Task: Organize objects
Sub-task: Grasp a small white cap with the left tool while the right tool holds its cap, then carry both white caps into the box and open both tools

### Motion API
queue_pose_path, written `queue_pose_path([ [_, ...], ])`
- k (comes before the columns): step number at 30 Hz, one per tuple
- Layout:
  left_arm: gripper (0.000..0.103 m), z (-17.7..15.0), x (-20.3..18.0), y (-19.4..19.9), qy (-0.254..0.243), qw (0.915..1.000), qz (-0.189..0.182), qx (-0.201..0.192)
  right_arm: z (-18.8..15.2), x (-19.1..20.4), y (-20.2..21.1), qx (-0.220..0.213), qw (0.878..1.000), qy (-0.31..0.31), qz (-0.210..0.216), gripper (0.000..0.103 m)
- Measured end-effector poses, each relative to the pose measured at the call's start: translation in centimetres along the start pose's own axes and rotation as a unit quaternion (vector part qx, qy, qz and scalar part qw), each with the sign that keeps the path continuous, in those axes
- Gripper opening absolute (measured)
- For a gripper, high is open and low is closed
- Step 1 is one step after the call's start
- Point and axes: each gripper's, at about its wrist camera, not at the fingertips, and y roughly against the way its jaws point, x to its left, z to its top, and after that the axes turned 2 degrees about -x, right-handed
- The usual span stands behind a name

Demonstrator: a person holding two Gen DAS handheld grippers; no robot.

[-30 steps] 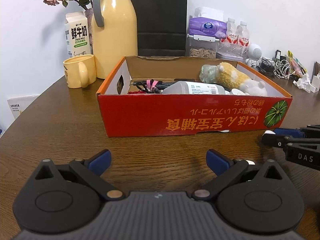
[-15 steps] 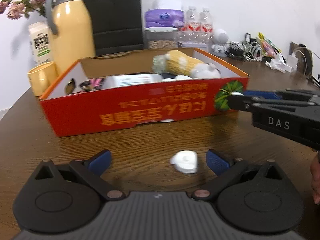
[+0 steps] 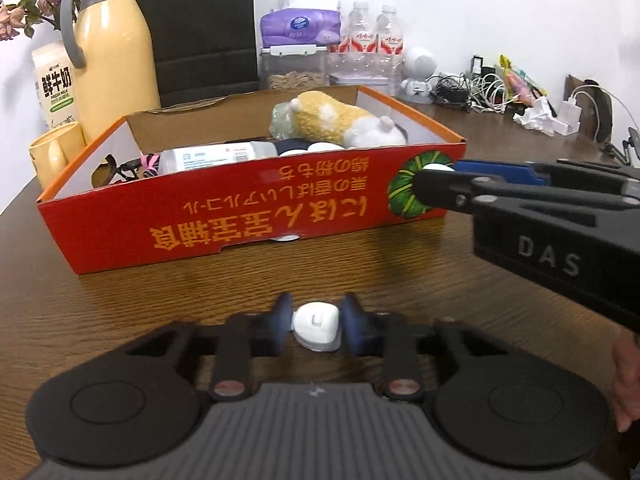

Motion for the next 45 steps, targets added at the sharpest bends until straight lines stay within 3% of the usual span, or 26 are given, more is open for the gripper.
queue_pose_path([
  [9,0.027,0.1,0.3,0.5,0.011,0.9999,-0.004,-0.01,-0.1,0.2,0.1,-0.003,1.0,0.007,0.0,0.027],
  [15,0.027,0.6,1.2,1.8,0.029,0.9989,-0.002,-0.038,-0.1,0.5,0.1,-0.005,1.0,0.013,0.001,0.027],
  [21,0.027,2.8,2.9,3.9,0.039,0.9957,0.006,-0.084,1.1,1.3,0.5,-0.02,0.999,0.028,0.005,0.027],
  [29,0.027,7.5,5.5,5.1,0.057,0.9881,0.022,-0.141,5.7,2.9,-1.1,-0.046,0.997,0.054,-0.001,0.027],
  [38,0.027,12.2,8.0,1.9,0.077,0.9836,0.042,-0.158,9.1,3.4,-6.3,-0.057,0.998,0.033,-0.018,0.027],
  [45,0.027,12.3,9.6,-2.9,0.097,0.9868,0.052,-0.119,7.6,1.6,-10.0,-0.02,0.999,0.002,-0.028,0.027],
])
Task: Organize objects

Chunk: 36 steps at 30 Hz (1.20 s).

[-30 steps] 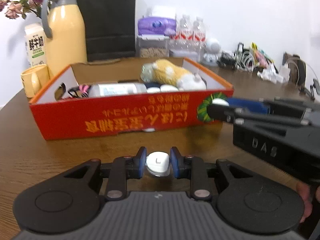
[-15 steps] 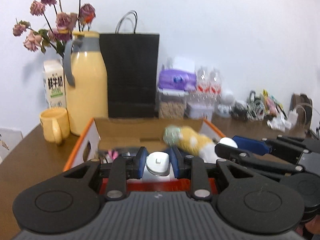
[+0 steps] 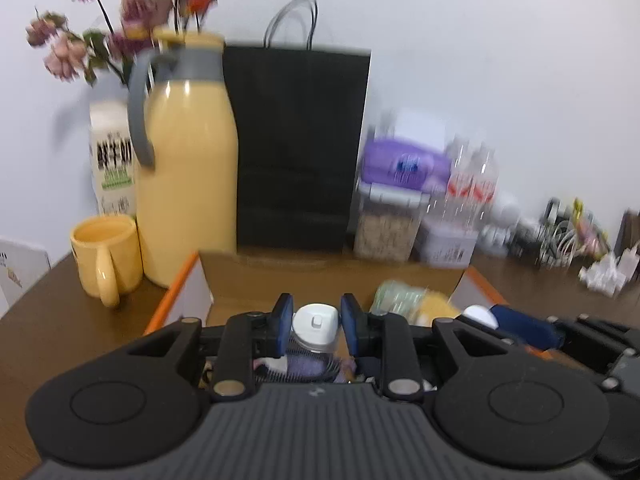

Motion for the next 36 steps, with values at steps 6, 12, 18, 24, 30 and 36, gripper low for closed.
queue_pose_path([
  [6,0.032,-1.1,0.4,-0.8,-0.01,0.9997,0.018,0.011,-1.2,-0.4,-0.9,0.024,1.0,-0.002,0.002,0.027],
  [12,0.103,-1.3,0.1,0.5,-0.027,0.998,0.048,-0.033,-1.5,-0.8,-0.3,0.026,1.0,-0.004,-0.017,0.085],
  [18,0.103,-1.1,0.1,0.6,-0.027,0.9981,0.047,-0.031,-1.5,-0.9,0.0,0.022,0.999,-0.001,-0.034,0.103],
  [24,0.103,-0.9,0.5,0.8,-0.015,0.9983,0.048,-0.03,-1.3,-0.7,0.4,0.022,0.999,0.002,-0.033,0.103],
  [30,0.103,-0.4,1.1,4.1,-0.011,0.9977,0.046,-0.048,-0.6,-0.2,3.1,0.011,0.999,0.016,-0.038,0.103],
  [36,0.103,-0.4,1.5,9.3,-0.025,0.9974,0.041,-0.054,0.0,0.3,7.6,0.002,0.999,0.014,-0.031,0.103],
])
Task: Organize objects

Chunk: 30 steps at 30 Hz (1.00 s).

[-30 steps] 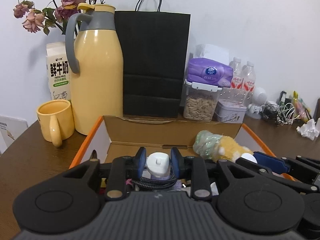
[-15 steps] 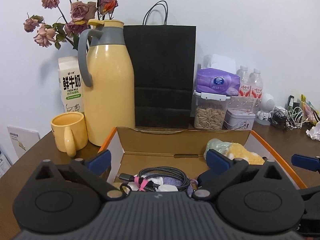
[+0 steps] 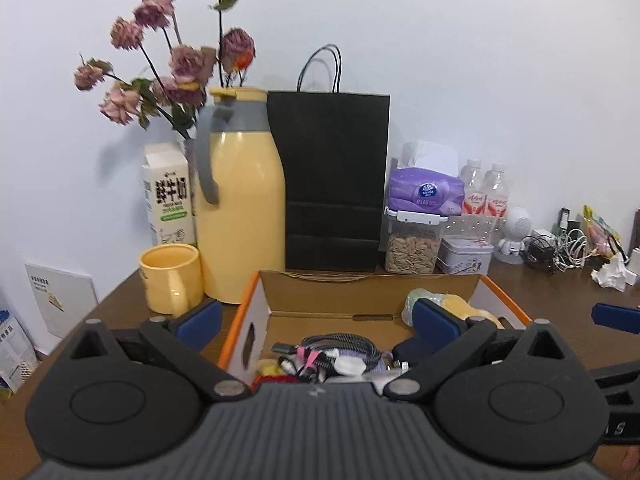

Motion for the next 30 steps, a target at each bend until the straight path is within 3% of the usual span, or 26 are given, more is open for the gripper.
queue_pose_path([
  [6,0.103,-0.9,0.5,5.1,-0.009,0.9999,-0.001,0.011,-0.2,0.0,5.4,-0.005,1.0,-0.017,0.008,0.103],
  [13,0.103,-3.7,1.4,9.6,0.002,0.9985,0.007,0.054,-1.5,0.1,10.0,0.01,0.999,-0.033,0.015,0.103],
  [19,0.103,-5.4,2.1,11.3,0.008,0.9972,0.01,0.074,-2.6,0.7,11.5,0.028,0.999,-0.039,0.018,0.103],
  [30,0.103,-5.6,2.1,13.1,0.01,0.9979,0.003,0.064,-2.6,1.7,12.6,0.029,0.999,-0.035,0.018,0.103],
])
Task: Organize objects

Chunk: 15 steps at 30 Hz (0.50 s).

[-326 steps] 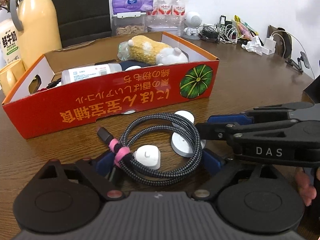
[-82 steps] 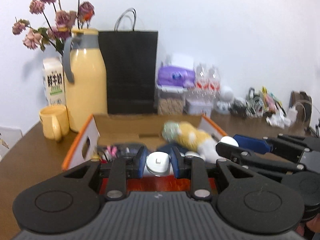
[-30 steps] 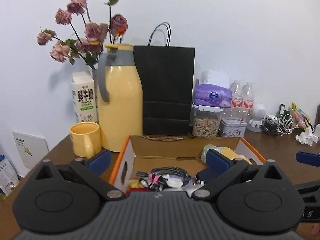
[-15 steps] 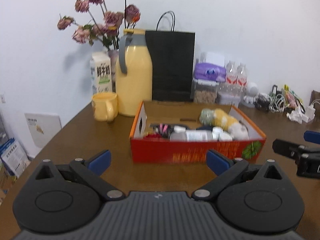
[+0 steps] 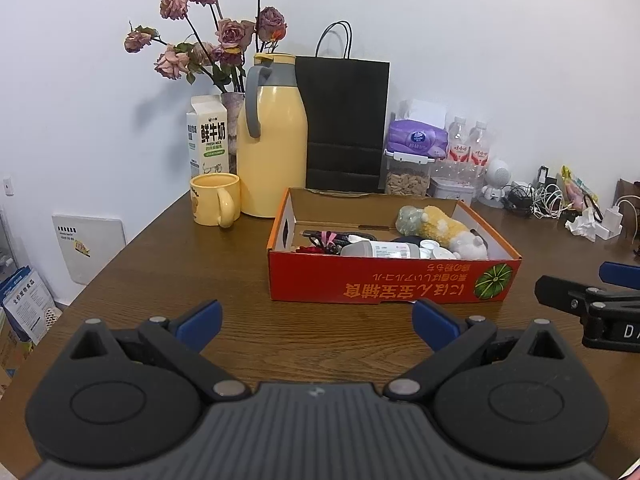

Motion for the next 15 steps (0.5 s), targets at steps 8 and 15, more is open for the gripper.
queue_pose_path([
  [8,0.103,0.08,-0.01,0.31,0.0,1.0,-0.001,-0.004,-0.03,0.25,0.26,-0.002,1.0,0.002,0.001,0.103],
  [15,0.103,0.09,-0.03,0.35,-0.001,1.0,-0.002,-0.004,-0.04,0.27,0.32,-0.002,1.0,0.002,0.001,0.103],
])
